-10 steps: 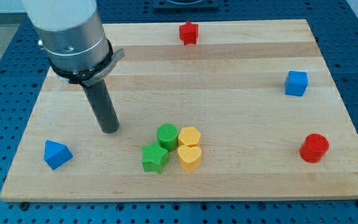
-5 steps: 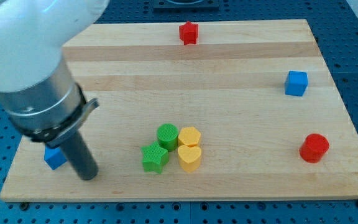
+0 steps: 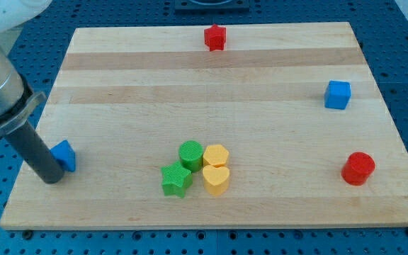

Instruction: Push the blue triangle close to the red circle

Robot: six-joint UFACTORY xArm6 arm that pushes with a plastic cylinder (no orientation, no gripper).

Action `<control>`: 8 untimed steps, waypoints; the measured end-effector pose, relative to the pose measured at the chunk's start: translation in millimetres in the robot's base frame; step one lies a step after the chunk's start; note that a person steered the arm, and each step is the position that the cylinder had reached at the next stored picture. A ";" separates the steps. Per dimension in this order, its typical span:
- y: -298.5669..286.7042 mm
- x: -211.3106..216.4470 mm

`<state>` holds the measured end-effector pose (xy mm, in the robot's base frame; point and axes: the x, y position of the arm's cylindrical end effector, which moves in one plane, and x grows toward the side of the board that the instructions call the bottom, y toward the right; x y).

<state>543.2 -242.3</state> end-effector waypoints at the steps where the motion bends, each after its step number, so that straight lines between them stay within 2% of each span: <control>1: 0.0 -28.8; 4: 9.9 -103.4; 8: 107.3 -99.1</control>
<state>444.0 -135.1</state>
